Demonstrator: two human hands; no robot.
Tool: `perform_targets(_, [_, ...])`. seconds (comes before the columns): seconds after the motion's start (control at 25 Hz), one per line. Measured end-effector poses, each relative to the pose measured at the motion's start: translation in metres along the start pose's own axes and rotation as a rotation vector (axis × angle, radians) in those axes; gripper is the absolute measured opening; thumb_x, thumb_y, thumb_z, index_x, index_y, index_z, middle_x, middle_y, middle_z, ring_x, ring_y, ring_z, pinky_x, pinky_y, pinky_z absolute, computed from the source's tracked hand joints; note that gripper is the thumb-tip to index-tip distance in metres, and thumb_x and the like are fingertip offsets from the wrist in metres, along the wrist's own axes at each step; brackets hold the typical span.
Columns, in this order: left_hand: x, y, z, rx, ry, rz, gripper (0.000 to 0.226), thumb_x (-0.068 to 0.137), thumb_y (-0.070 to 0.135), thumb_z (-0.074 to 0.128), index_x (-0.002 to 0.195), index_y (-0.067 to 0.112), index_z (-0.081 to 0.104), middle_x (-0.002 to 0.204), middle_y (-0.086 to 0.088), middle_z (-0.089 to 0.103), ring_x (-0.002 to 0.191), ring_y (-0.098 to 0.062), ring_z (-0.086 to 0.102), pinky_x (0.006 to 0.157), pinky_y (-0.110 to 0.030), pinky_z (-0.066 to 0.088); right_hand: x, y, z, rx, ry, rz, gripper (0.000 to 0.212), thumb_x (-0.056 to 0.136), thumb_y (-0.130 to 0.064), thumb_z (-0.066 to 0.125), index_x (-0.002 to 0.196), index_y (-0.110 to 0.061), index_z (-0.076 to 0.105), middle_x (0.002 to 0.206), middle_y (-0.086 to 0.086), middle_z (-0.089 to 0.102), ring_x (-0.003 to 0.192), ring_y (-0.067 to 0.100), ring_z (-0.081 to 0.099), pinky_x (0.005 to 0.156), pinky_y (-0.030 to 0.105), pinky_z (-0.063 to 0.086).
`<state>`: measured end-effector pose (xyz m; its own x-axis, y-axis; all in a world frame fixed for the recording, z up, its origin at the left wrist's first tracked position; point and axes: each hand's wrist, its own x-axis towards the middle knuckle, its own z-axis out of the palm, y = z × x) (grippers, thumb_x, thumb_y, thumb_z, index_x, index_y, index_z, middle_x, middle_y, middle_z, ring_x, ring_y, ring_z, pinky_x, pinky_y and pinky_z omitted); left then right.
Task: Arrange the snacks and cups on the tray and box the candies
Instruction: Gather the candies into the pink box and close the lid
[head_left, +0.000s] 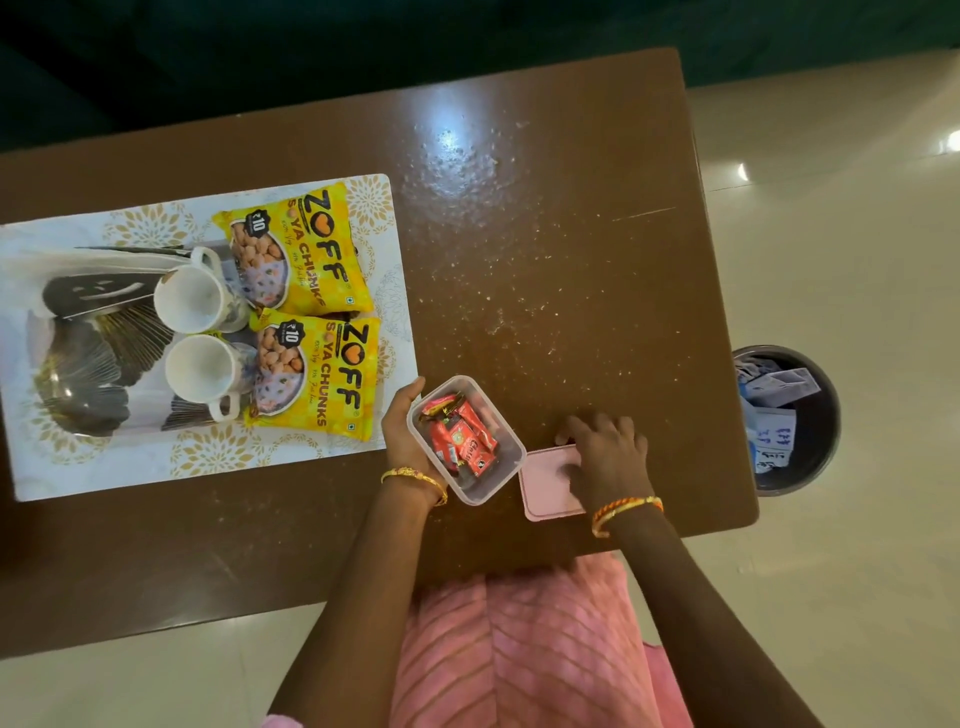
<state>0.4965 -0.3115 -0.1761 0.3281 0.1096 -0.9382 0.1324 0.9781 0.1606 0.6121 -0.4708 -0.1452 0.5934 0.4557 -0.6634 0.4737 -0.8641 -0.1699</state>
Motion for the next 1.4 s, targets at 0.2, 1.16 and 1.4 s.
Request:
perform_targets(0.2, [-0.003, -0.003, -0.001, 0.011, 0.008, 0.024, 0.042, 0.078, 0.05, 0.053, 0.102, 0.016, 0.061, 0.08, -0.005, 0.07, 0.074, -0.021, 0.067, 0.061, -0.033, 0.057, 0.009, -0.006, -0.015, 0.061, 0.013, -0.037, 0.036, 0.08, -0.018, 0.065, 0.116, -0.019, 0.057, 0.122, 0.013, 0.048, 0.117, 0.033, 0.043, 0.098, 0.048, 0.036])
perform_targets(1.16, [-0.029, -0.036, 0.022, -0.213, 0.04, 0.058, 0.035, 0.088, 0.037, 0.041, 0.091, 0.007, 0.059, 0.087, -0.013, 0.059, 0.084, -0.026, 0.059, 0.073, -0.031, 0.046, -0.071, -0.078, -0.013, 0.347, 0.064, -0.186, 0.053, 0.093, -0.027, 0.042, 0.143, -0.026, 0.027, 0.151, 0.008, 0.033, 0.135, 0.027, 0.032, 0.109, 0.04, 0.035])
perform_targets(1.4, [-0.047, -0.03, 0.001, -0.147, 0.088, 0.178, 0.021, 0.09, 0.023, 0.044, 0.078, 0.009, 0.054, 0.081, -0.009, 0.05, 0.083, -0.021, 0.05, 0.082, -0.032, 0.041, -0.095, -0.105, 0.012, 0.145, 0.005, -0.204, 0.055, 0.094, -0.035, 0.033, 0.146, -0.029, 0.015, 0.157, 0.004, 0.015, 0.14, 0.026, 0.019, 0.111, 0.041, 0.028])
